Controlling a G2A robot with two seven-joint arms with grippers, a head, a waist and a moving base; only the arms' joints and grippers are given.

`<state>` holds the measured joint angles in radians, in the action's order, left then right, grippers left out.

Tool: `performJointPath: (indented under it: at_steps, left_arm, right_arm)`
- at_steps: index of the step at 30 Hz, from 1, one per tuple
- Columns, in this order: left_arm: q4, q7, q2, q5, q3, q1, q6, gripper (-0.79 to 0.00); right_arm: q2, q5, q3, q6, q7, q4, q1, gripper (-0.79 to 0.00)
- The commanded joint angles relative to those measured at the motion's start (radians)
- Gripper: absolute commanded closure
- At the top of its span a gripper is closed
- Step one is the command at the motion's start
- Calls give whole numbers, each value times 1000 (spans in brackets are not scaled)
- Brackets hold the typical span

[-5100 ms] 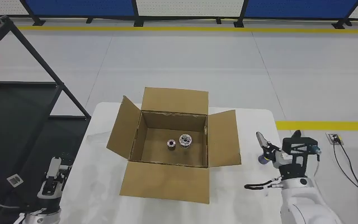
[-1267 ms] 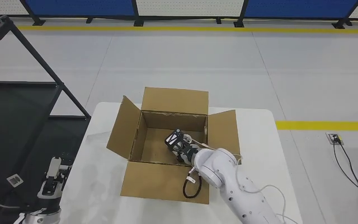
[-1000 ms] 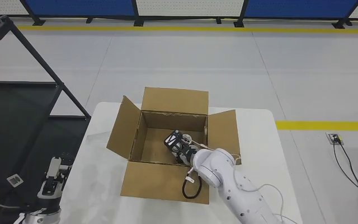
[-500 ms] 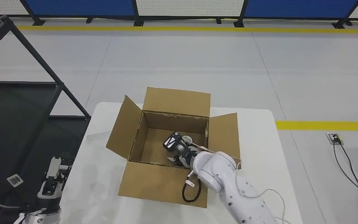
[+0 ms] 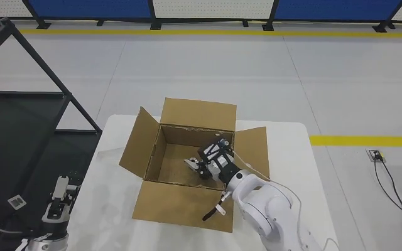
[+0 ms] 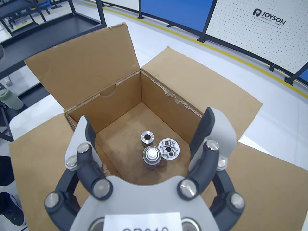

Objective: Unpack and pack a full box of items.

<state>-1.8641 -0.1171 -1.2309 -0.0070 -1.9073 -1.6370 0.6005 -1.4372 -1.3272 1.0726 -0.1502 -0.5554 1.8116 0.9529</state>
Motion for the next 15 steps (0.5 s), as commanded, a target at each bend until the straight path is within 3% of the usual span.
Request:
performJointPath:
  at_steps: [1, 10, 15]
  left_arm:
    - [0, 0, 0, 0, 0, 0, 0, -785]
    - [-5, -4, 0, -5, 2, 2, -6, -785]
    - [-32, -32, 4, 37, 11, 45, -56, -785]
  right_arm:
    - [0, -1, -1, 0, -2, -3, -2, -785]
    - [0, 6, 1, 4, 7, -6, 6, -785]
    - [1, 141, 68, 15, 41, -4, 34, -785]
